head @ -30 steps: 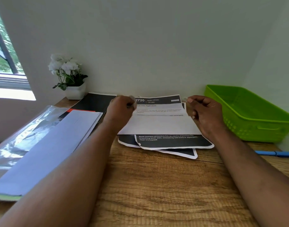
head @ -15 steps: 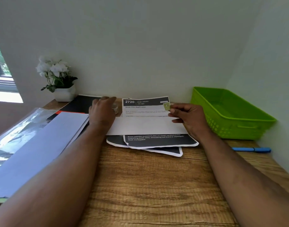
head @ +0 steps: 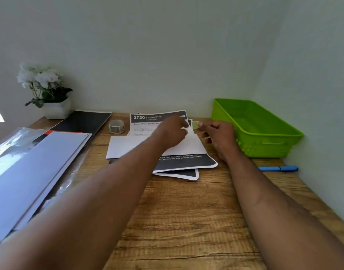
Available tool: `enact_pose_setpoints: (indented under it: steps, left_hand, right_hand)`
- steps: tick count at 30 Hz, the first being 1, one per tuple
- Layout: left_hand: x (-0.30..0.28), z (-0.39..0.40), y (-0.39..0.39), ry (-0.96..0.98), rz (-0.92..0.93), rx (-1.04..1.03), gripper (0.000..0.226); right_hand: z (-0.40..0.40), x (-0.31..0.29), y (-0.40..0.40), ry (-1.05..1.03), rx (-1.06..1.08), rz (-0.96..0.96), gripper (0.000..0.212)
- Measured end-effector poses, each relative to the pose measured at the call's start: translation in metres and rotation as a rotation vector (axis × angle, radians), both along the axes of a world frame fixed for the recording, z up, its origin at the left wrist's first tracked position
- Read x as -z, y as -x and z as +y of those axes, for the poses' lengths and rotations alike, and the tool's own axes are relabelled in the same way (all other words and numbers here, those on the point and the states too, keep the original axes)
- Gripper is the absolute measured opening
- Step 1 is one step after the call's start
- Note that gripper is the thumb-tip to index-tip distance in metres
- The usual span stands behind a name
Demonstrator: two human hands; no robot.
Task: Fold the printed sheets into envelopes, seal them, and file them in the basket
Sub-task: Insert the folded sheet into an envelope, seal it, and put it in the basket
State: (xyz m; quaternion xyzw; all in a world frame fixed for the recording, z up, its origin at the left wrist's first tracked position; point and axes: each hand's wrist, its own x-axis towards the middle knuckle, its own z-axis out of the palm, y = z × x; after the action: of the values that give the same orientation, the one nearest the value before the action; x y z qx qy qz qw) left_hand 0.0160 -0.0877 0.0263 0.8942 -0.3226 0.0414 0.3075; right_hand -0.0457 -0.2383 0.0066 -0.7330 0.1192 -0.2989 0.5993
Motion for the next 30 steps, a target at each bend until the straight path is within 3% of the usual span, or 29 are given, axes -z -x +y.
enact_pose_setpoints:
  steps: [4, 9, 30]
  left_hand:
    - [0.034, -0.005, -0.001, -0.25, -0.025, -0.029, 0.045]
    - [0.038, -0.003, -0.003, -0.213, 0.004, -0.011, 0.054]
    - [0.039, -0.008, -0.006, -0.311, -0.064, 0.026, 0.04]
  right_hand:
    - [-0.008, 0.005, -0.003, 0.024, -0.016, 0.144, 0.016]
    - [-0.01, 0.006, -0.007, 0.02, -0.036, 0.205, 0.018]
    - [-0.009, -0.005, -0.007, 0.288, -0.107, 0.409, 0.012]
